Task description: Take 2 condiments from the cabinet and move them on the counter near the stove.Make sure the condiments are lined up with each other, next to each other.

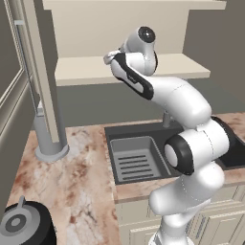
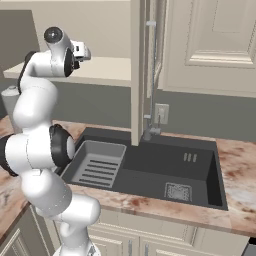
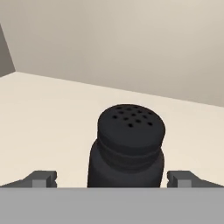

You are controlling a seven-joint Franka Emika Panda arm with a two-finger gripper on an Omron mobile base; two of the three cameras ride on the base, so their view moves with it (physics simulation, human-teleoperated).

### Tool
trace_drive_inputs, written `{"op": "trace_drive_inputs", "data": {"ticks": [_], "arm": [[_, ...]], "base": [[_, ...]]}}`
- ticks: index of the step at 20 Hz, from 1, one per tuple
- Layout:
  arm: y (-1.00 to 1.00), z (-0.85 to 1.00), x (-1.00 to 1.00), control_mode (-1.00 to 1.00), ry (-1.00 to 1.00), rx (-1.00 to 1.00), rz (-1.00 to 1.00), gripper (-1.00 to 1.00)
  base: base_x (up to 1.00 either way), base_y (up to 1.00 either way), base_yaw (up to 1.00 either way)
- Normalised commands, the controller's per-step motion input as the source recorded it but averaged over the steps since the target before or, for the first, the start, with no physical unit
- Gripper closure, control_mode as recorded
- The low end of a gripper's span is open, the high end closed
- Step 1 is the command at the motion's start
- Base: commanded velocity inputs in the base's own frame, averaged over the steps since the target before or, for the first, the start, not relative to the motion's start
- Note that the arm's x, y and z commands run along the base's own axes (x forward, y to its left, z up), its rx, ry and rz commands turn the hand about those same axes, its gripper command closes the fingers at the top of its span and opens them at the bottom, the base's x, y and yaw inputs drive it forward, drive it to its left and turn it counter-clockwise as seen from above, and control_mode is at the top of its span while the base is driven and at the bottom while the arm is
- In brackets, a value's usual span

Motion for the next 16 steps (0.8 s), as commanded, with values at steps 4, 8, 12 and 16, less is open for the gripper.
{"op": "trace_drive_inputs", "data": {"ticks": [4,8,12,16], "arm": [[0.03,-0.01,0.07,-1.00,0.01,0.00,0.00,-1.00],[0.00,-0.05,0.19,-1.00,0.00,0.00,0.00,1.00],[0.00,-0.10,0.30,-1.00,0.00,0.00,0.00,1.00],[0.00,-0.03,0.08,-1.00,0.00,0.00,0.00,1.00]], "base": [[0.00,0.00,0.00],[0.00,0.00,0.00],[0.00,0.00,0.00],[0.00,0.00,0.00]]}}
